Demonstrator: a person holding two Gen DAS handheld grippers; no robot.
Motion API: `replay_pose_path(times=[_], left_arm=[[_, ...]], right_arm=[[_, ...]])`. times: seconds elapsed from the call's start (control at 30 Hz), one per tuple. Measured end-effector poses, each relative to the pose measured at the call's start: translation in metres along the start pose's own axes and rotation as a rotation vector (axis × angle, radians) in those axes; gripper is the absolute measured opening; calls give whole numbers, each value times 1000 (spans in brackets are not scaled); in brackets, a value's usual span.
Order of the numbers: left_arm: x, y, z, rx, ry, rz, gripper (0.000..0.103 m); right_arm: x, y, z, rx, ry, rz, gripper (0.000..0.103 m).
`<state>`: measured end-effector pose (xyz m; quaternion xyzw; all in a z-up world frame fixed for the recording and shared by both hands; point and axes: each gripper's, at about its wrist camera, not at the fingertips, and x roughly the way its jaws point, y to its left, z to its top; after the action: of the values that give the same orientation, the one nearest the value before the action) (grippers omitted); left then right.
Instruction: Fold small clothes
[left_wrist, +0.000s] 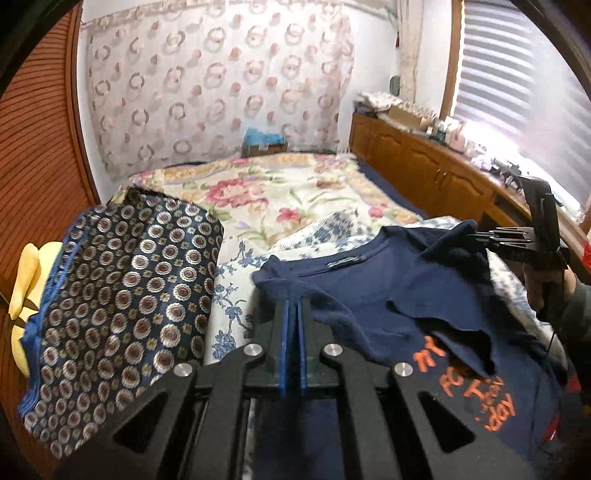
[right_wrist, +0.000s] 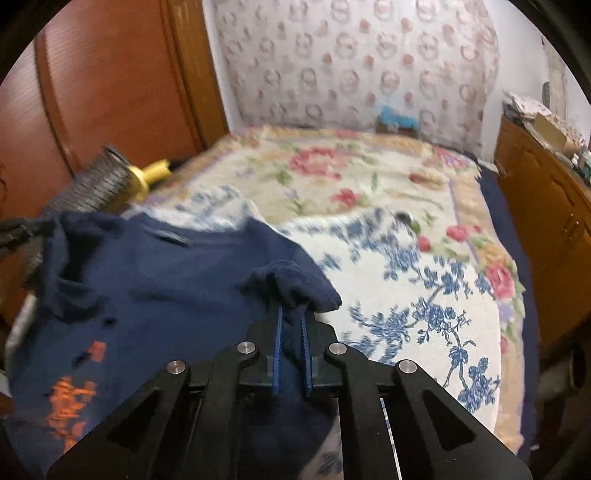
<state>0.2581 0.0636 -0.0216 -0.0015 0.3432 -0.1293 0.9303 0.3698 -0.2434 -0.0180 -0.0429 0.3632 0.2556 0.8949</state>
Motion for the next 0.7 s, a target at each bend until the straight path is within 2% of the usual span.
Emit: replay_pose_path(times=[0.17, 0.3, 0.5, 0.7], left_arm=[[-42, -11, -17, 19, -48, -14, 2], [-76, -21, -46, 29, -79, -21, 2], [-104, -28, -104, 22, -46, -38, 2], [-146, -26, -160, -27, -32, -11, 2]], right_arm=[[-49, 28, -10, -29, -64, 10, 5], [-87, 46, -34, -48, -98, 12, 5], [-134, 71, -92, -48, -103, -3, 5], [-167, 93, -156, -23, -65, -11, 5]])
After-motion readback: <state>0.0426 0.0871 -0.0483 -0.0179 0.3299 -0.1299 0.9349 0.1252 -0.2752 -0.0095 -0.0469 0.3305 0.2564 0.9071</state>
